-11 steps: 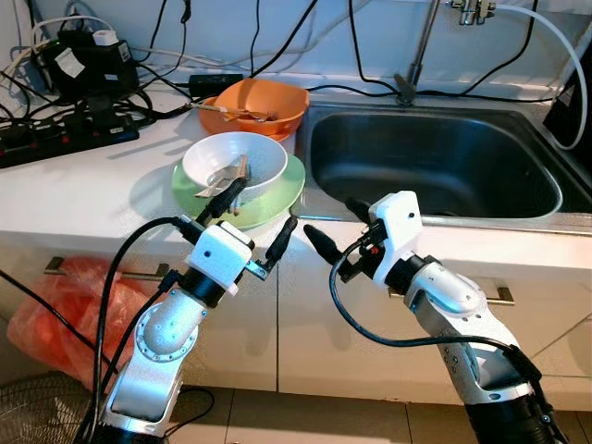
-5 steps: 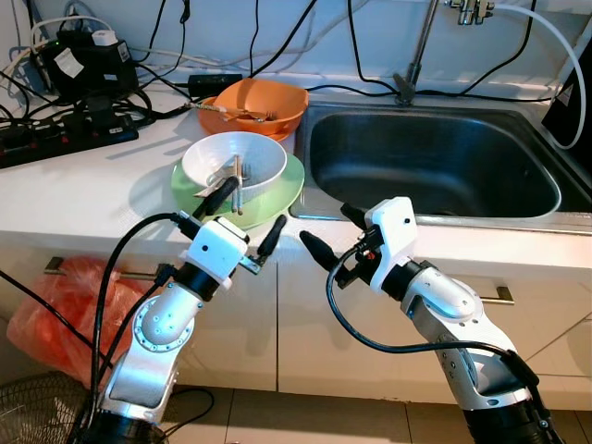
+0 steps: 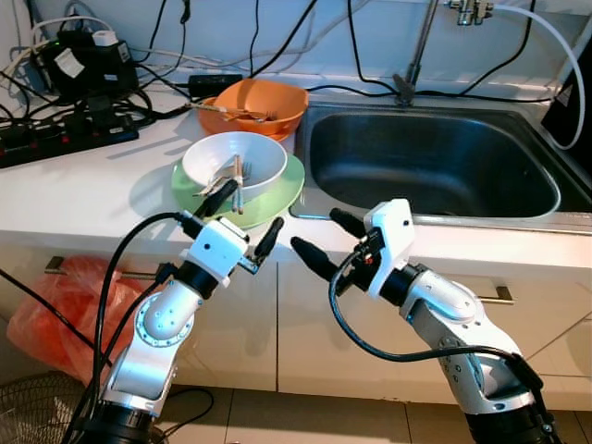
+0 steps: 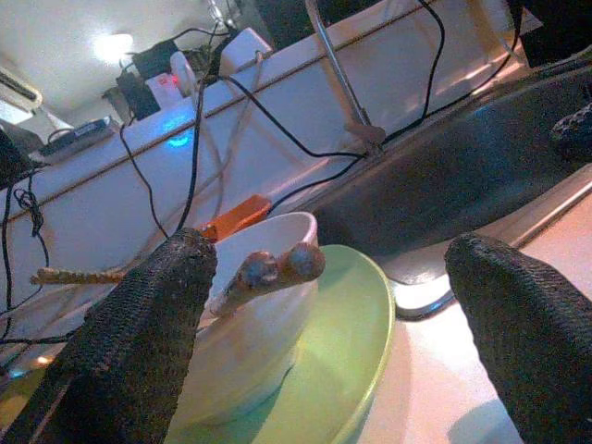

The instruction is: Kitchen organization

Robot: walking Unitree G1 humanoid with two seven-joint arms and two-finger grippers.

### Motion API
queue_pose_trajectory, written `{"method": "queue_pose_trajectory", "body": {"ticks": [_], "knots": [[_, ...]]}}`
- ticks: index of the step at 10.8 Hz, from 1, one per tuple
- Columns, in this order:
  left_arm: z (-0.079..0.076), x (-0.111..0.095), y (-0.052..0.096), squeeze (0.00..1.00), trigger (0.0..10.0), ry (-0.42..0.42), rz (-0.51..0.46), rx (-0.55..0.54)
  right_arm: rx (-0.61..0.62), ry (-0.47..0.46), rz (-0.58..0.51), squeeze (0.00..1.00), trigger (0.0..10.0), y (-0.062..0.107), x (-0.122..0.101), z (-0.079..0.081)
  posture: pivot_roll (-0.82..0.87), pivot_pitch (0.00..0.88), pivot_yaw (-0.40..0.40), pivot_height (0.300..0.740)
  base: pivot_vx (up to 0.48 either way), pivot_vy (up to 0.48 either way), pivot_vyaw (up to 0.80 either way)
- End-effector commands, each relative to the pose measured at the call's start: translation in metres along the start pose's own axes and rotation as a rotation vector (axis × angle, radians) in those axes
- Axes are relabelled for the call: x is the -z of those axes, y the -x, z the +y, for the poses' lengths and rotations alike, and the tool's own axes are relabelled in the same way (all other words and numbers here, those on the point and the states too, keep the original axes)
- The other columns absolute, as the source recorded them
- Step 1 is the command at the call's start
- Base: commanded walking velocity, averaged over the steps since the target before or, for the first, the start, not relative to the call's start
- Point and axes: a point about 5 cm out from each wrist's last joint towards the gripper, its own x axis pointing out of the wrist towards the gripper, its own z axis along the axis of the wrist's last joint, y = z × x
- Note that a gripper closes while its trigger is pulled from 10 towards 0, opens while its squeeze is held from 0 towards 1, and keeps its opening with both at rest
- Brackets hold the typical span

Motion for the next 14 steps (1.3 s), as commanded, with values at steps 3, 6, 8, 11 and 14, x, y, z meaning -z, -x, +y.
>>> {"method": "queue_pose_trajectory", "body": {"ticks": [3, 6, 8, 11, 14], "knots": [[0.003, -0.001, -0.005, 0.0, 2.2, -0.033, -0.026, 0.016, -0.01, -0.011, -0.011, 0.0, 10.0, 0.003, -0.004, 0.002, 0.04, 0.006, 0.003, 0.74, 0.0, 0.0, 0.0], [0.008, 0.0, -0.006, 0.0, 0.0, -0.058, -0.034, 0.016, -0.012, -0.019, -0.008, 0.0, 10.0, 0.004, -0.002, 0.004, 0.03, 0.011, 0.003, 0.74, 0.0, 0.0, 0.0], [0.009, 0.001, -0.007, 0.0, 0.0, -0.066, -0.039, 0.016, -0.011, -0.024, -0.005, 0.0, 10.0, 0.005, -0.002, 0.006, 0.03, 0.019, 0.004, 0.74, 0.0, 0.0, 0.0], [0.012, -0.001, -0.009, 0.0, 0.0, -0.059, -0.051, 0.008, -0.007, -0.044, -0.005, 0.0, 10.0, 0.007, -0.001, 0.007, 0.02, 0.025, 0.0, 0.74, 0.0, 0.0, 0.0], [0.01, -0.004, -0.01, 0.0, 0.0, -0.051, -0.064, 0.012, -0.007, -0.048, 0.003, 0.0, 10.0, 0.008, -0.001, 0.008, 0.02, 0.03, -0.002, 0.74, 0.0, 0.0, 0.0]]}}
